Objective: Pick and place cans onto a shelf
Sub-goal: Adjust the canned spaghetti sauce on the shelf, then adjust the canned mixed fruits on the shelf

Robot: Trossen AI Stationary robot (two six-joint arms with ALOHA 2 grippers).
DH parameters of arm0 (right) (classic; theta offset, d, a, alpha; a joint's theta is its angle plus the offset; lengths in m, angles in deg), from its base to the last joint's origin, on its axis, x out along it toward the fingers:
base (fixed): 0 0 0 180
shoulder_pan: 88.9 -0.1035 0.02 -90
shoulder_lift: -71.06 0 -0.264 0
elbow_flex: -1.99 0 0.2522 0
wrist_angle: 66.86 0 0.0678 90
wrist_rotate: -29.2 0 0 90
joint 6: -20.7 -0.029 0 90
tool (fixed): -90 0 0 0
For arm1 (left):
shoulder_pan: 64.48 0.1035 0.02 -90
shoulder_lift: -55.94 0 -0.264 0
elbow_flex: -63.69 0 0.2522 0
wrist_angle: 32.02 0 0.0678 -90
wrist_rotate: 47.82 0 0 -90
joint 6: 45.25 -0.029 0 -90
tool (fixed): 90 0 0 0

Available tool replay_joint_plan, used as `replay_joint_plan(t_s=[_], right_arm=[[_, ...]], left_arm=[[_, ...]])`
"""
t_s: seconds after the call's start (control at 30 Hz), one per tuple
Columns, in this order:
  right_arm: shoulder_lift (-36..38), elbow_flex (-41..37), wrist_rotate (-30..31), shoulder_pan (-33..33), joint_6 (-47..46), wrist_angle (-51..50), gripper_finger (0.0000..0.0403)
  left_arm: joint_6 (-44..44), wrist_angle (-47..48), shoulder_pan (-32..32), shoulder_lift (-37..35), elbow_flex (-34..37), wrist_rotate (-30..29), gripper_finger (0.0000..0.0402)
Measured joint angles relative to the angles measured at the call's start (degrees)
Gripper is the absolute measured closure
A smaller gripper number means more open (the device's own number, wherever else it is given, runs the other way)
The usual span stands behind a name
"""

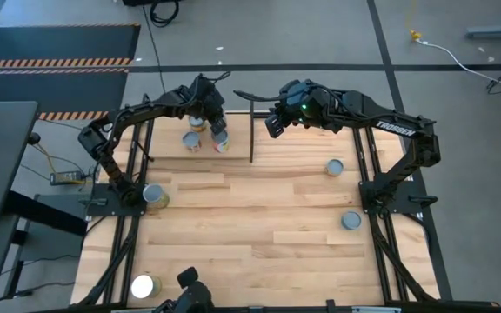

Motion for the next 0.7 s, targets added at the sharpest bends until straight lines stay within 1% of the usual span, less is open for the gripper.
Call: replay_joint_plan(t_s=[0.23,0.3,0.4,0.5,0.6,0.7], right_arm=[[0.0,0.0,0.0,0.2,0.0,0.4,0.0290],[0.0,0.0,0.0,0.2,-0.1,0.4,0.0290],[0.0,0.0,0.0,0.2,0.2,0.4,0.0290],[0.0,0.0,0.6,0.2,0.3,0.4,0.0290],[0.0,0.0,1.6,0.2,0.9,0.4,0.0290],[0.0,0.0,2.0,-0.2,0.8,0.4,0.0290]], left_arm=[[-0.6,0.5,-0.4,-0.5,0.1,-0.4,0.0401],[-0.3,2.1,-0.4,-1.9,0.3,-0.4,0.0401],[-0.3,5.2,-0.9,-6.1,0.6,-0.1,0.0401],[-0.3,7.0,-2.0,-12.1,0.4,3.7,0.0401],[-0.3,8.0,-3.7,-15.2,0.4,9.2,0.0402],[-0.3,9.0,-5.5,-15.5,0.4,9.7,0.0401]])
